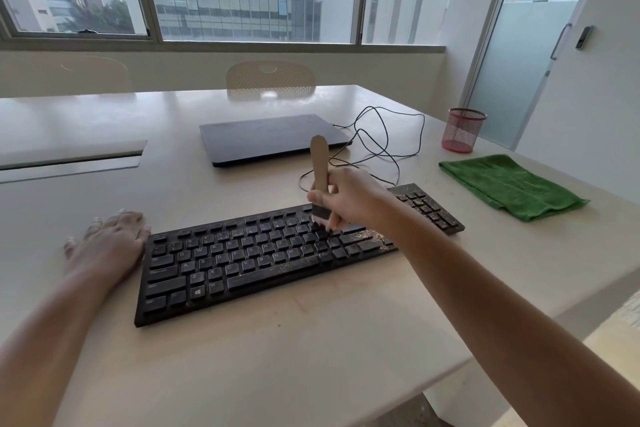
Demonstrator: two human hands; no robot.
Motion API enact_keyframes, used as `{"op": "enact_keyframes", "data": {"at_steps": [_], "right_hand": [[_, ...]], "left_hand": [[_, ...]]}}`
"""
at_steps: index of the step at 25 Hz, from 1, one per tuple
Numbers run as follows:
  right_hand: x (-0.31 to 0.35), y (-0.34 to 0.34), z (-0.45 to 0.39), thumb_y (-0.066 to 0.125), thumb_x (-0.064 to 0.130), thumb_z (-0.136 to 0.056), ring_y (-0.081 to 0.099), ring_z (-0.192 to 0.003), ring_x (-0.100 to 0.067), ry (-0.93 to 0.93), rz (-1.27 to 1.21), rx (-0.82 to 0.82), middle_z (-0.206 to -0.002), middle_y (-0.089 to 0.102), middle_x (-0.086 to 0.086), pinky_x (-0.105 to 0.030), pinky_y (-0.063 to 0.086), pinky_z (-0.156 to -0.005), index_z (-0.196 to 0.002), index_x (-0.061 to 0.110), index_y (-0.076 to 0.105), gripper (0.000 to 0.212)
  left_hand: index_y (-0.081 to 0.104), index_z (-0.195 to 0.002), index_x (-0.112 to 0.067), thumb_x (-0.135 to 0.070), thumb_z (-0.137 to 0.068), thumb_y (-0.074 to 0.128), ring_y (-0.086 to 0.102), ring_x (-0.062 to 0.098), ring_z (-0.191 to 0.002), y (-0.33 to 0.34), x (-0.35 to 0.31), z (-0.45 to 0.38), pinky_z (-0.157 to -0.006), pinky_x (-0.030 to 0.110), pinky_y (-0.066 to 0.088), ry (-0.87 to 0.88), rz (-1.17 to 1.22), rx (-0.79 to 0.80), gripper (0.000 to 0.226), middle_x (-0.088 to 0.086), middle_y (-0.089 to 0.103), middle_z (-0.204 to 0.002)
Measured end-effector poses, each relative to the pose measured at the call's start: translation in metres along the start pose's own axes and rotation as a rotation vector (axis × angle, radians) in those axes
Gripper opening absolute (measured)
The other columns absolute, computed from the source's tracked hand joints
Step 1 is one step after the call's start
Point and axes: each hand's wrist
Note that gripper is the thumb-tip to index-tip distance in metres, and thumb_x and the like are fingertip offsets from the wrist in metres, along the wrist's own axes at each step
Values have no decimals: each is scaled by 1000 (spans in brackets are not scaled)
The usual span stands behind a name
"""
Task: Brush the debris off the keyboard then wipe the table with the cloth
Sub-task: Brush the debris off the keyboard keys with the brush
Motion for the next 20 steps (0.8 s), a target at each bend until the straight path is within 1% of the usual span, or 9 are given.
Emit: {"op": "enact_keyframes", "data": {"at_steps": [3,5,8,12,14,16,17,19,20], "right_hand": [[-5,-11,3,54,20,-95,58,-41,-3,123,110,172,-68,62,-5,-17,54,-48,-101,6,56,16],[-1,-16,0,54,23,-94,58,-41,-4,100,155,96,-62,62,-3,-17,51,-44,-99,8,57,16],[0,-6,-3,56,20,-93,63,-47,-12,17,-59,-68,-56,62,-2,-16,49,-42,-101,3,58,19],[-21,-18,12,54,21,-94,58,-39,-2,207,-34,59,-66,59,-3,-15,49,-42,-102,7,56,16],[-23,-26,14,54,22,-94,59,-45,-4,242,-37,38,-71,59,-3,-17,51,-45,-106,6,57,20],[-13,-17,11,56,23,-92,60,-49,-4,115,-97,-71,-70,61,1,-17,54,-49,-108,8,60,22],[-6,-6,10,58,22,-91,61,-49,-2,22,-159,-58,-72,62,2,-16,53,-50,-107,7,61,22],[2,17,10,62,17,-88,63,-53,0,-97,-279,116,-76,64,3,-15,52,-52,-100,9,65,14],[1,19,12,64,15,-87,62,-53,0,-98,-252,188,-77,65,3,-14,51,-52,-95,11,66,9]], "left_hand": [[33,-144,-23,-40,-100,29,18,27,-143,0,-2,0,-114,53,12,3,-1,-6,48,2,24,-155],[32,-144,-23,-40,-100,30,17,27,-144,-1,-2,1,-114,53,12,6,5,-4,47,2,24,-155],[32,-144,-22,-40,-100,30,18,26,-144,-1,-1,3,-114,52,12,7,-1,-1,47,2,24,-155],[33,-143,-23,-39,-100,29,20,27,-143,1,-2,0,-113,53,14,-2,-25,0,47,4,27,-154],[33,-143,-22,-39,-100,29,21,28,-142,1,-2,-2,-112,53,15,-7,-31,-2,47,4,28,-153],[33,-143,-22,-39,-100,29,22,28,-142,0,-2,-2,-112,54,16,-3,-32,3,47,4,29,-153],[33,-143,-22,-40,-99,29,22,28,-142,0,0,-3,-112,54,17,-4,-35,4,47,4,29,-153],[32,-144,-22,-40,-100,29,22,27,-142,0,1,-2,-112,53,16,-4,-43,6,48,4,28,-153],[32,-144,-22,-40,-100,29,22,27,-142,0,1,-2,-113,53,16,-1,-44,6,48,4,28,-154]]}}
Point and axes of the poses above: each hand's wrist, its own z-axis away from the middle knuckle, its own y-axis out of the palm, x = y × z
